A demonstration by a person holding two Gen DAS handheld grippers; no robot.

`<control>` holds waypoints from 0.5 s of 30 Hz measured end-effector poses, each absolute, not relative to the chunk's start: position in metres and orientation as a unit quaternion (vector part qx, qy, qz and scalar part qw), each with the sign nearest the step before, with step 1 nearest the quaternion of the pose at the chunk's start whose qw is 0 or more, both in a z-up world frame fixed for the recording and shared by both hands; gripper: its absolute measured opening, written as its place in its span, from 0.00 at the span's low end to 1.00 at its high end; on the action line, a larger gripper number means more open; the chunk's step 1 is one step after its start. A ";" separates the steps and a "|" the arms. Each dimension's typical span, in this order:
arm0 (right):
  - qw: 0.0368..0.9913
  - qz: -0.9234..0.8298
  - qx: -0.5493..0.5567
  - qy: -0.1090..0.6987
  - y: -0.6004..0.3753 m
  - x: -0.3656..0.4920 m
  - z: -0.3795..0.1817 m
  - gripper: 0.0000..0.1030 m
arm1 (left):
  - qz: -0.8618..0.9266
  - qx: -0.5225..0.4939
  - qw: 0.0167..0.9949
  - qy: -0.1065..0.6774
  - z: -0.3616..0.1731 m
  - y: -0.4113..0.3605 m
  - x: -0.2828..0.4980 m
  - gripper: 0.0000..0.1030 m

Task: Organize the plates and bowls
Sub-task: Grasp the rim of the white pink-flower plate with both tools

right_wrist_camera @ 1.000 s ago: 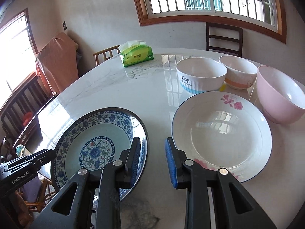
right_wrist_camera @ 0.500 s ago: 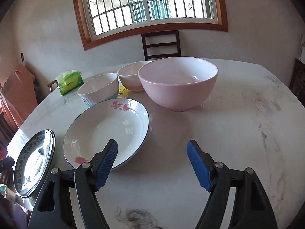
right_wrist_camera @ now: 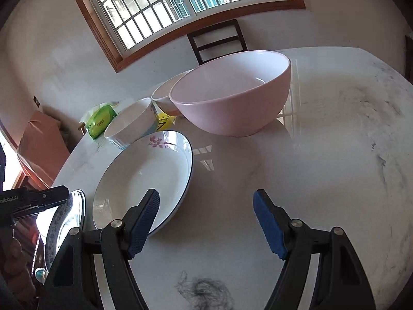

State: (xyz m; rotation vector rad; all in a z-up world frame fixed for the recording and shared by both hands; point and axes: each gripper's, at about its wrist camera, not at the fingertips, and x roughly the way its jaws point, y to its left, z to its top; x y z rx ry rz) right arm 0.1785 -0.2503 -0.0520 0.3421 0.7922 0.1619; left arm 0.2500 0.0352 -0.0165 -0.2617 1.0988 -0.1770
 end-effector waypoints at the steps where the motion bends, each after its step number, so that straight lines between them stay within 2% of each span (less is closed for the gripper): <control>1: 0.904 0.080 0.163 0.388 -0.248 0.181 -0.053 0.71 | -0.086 -0.127 0.836 0.527 -0.021 0.034 0.256 0.35; 15: 0.883 0.084 0.146 0.438 -0.239 0.219 -0.064 0.62 | -0.071 -0.124 0.815 0.561 -0.057 0.025 0.287 0.35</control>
